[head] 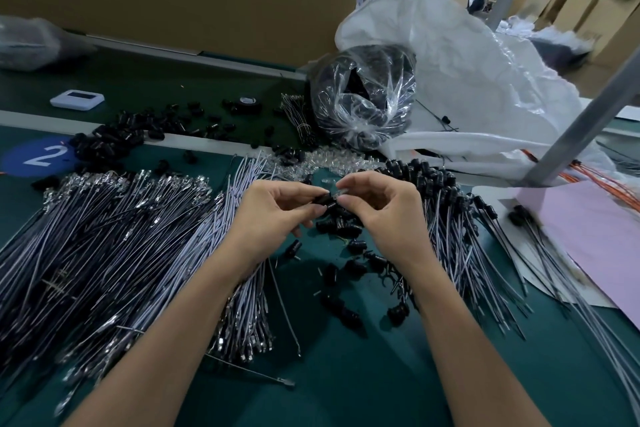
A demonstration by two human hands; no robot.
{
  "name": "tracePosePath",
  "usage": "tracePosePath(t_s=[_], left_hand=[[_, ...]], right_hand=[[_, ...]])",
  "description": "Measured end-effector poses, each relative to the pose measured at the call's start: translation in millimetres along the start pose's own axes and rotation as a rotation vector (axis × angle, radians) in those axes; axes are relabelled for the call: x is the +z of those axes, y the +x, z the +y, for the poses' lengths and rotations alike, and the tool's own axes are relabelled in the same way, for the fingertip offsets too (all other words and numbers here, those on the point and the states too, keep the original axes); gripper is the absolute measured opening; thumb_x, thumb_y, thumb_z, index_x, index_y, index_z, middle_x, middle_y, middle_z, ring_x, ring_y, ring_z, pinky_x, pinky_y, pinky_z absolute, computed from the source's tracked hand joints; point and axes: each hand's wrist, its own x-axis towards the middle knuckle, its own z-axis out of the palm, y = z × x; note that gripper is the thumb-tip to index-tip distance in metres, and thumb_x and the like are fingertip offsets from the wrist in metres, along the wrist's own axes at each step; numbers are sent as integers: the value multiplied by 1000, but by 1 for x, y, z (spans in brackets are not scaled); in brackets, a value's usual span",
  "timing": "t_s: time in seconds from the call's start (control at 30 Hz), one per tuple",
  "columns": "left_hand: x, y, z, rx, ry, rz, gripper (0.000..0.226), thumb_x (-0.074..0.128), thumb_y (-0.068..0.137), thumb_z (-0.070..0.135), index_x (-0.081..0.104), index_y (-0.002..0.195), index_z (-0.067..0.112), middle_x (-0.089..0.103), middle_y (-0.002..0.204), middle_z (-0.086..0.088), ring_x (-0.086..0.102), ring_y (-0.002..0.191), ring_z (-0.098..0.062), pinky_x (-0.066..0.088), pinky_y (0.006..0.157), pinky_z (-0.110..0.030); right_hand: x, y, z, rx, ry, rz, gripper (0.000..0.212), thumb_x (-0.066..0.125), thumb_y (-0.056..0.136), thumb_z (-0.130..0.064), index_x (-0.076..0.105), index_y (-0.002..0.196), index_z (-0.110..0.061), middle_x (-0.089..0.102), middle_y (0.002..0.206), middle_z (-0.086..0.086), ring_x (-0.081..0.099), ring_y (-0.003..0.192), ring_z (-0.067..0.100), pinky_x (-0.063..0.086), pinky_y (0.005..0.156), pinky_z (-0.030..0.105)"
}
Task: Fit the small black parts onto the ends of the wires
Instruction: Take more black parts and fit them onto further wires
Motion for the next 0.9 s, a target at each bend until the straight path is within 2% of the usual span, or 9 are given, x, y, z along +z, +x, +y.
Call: tracePosePath(t_s=[0.33, 0.47, 0.6, 0.73, 0.9], left_hand=[[3, -1, 2, 21, -49, -36, 23, 75, 79, -1, 75, 91, 19, 75, 71, -4, 70, 61, -13, 57, 58, -21], [2, -1, 1, 21, -36, -60, 24, 75, 79, -2, 75, 95, 15, 76, 73, -3, 72, 64, -15, 59, 63, -23], [2, -1, 2, 22, -39, -55, 25, 74, 79, -4, 75, 94, 16, 76, 74, -4, 72, 64, -15, 59, 63, -22], [0, -2, 1, 32, 34, -76, 26, 75, 77, -3, 75, 92, 18, 76, 74, -4, 74, 67, -20, 60, 65, -24], [0, -4, 1, 29, 50, -145, 26, 75, 76, -3, 74, 91, 19, 75, 69, -2, 72, 62, -17, 59, 63, -23]], right_hand=[[-3, -2, 0, -8, 23, 48, 17, 77, 78, 0, 77, 86, -14, 75, 80, -3, 70, 75, 10, 58, 75, 29], [-4, -2, 2, 32, 65, -30, 19, 78, 76, 2, 76, 85, -15, 75, 79, 0, 71, 76, 13, 58, 76, 30], [-8, -1, 4, 52, 135, -74, 21, 74, 80, 2, 78, 87, -18, 76, 79, -5, 71, 76, 8, 54, 72, 19], [-11, 0, 10, 87, 114, -128, 23, 74, 81, 1, 76, 83, -21, 75, 74, 2, 70, 69, 14, 56, 69, 25], [-10, -3, 13, 77, 113, -169, 21, 70, 82, 8, 76, 86, -11, 74, 77, 11, 68, 70, 17, 58, 71, 28]])
